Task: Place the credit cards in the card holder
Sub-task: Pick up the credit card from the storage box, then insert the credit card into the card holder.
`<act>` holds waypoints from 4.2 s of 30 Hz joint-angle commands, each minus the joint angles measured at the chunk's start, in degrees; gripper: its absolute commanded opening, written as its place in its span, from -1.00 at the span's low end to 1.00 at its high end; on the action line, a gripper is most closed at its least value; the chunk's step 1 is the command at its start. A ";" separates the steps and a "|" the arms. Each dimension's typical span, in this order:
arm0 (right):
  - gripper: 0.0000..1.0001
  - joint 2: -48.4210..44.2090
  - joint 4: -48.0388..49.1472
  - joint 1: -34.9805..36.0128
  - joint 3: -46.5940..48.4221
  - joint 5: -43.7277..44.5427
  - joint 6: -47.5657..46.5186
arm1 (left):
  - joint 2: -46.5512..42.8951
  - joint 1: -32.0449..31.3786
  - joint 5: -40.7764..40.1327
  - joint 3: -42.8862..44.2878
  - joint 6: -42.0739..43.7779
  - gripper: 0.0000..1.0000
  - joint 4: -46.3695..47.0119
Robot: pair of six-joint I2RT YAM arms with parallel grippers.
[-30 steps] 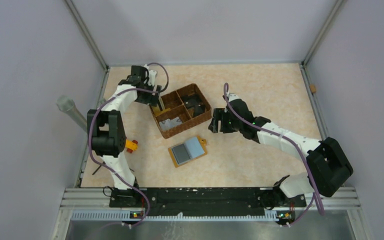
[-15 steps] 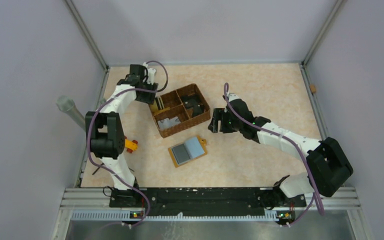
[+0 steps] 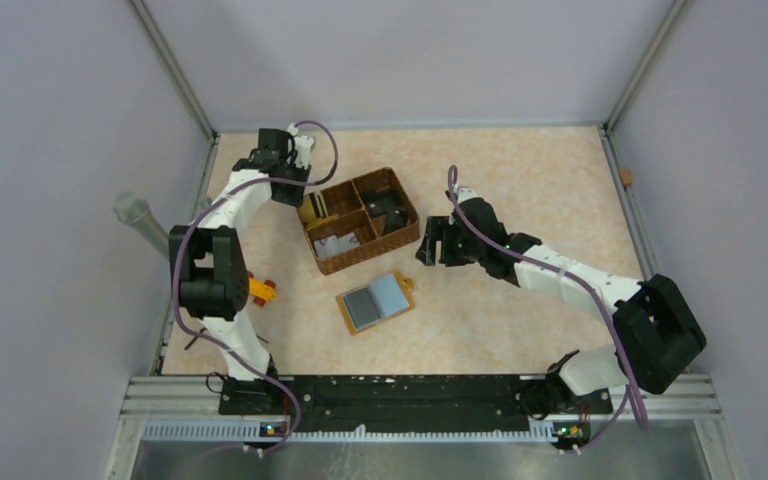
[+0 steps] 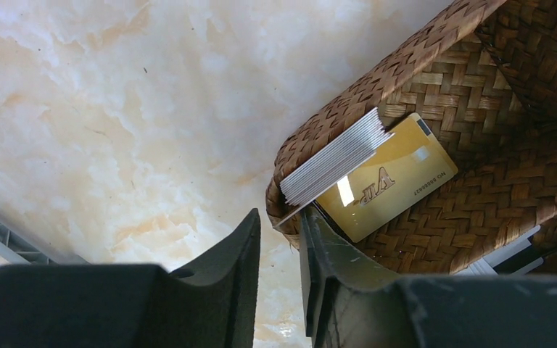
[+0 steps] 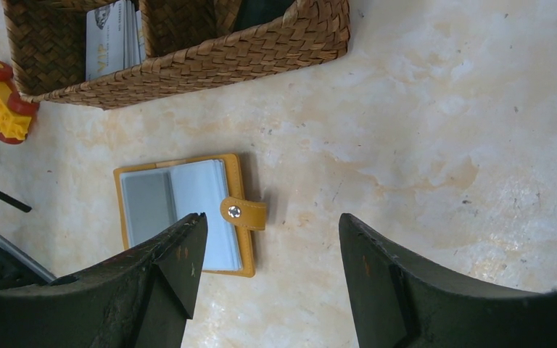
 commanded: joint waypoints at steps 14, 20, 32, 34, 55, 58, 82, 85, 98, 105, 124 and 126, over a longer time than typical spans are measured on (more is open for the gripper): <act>0.37 -0.01 2.22 -0.53 -0.43 -1.32 0.82 | -3.77 -0.70 1.22 -1.07 2.87 -0.79 1.71; 0.36 -0.09 2.01 -0.54 -0.35 -1.38 0.79 | -5.65 -1.70 2.61 -2.69 4.82 -0.98 0.84; 0.36 -0.31 2.01 -0.53 -0.35 -1.48 0.60 | -11.56 -2.08 4.21 -3.46 5.86 -1.00 -0.84; 0.36 -0.56 1.61 -0.58 0.10 -1.40 0.34 | -13.29 -2.08 6.58 -3.46 5.24 -1.00 -1.28; 0.49 -10.05 0.18 -2.91 14.62 -29.75 -17.92 | -36.80 -9.47 38.51 -9.82 -10.36 -1.00 -3.89; 0.50 -10.36 -1.16 -2.90 16.58 -35.04 -19.16 | -38.21 -11.15 47.61 -12.86 -13.41 -1.00 -3.57; -1.00 -4.69 11.46 0.26 13.07 -50.89 -8.52 | -41.32 -13.77 58.37 -18.63 -17.17 -0.28 -3.38; -1.00 -4.09 6.52 0.26 11.39 -39.77 -7.72 | -42.24 -13.77 48.26 -20.62 -21.22 0.45 -1.47; -1.00 8.28 21.29 3.77 -2.23 -24.89 11.04 | -55.96 -14.64 16.56 -56.00 -63.70 0.58 21.58; -1.00 15.85 26.18 5.01 -2.36 -24.56 14.77 | -57.67 -15.09 12.01 -63.14 -66.97 0.52 21.72; -1.00 22.70 29.80 6.05 -2.65 -24.14 15.59 | -48.26 -15.08 15.11 -68.81 -69.12 0.14 32.03; -1.00 23.13 30.06 6.10 -2.79 -24.15 15.52 | -48.08 -15.09 14.93 -69.11 -68.95 0.14 32.04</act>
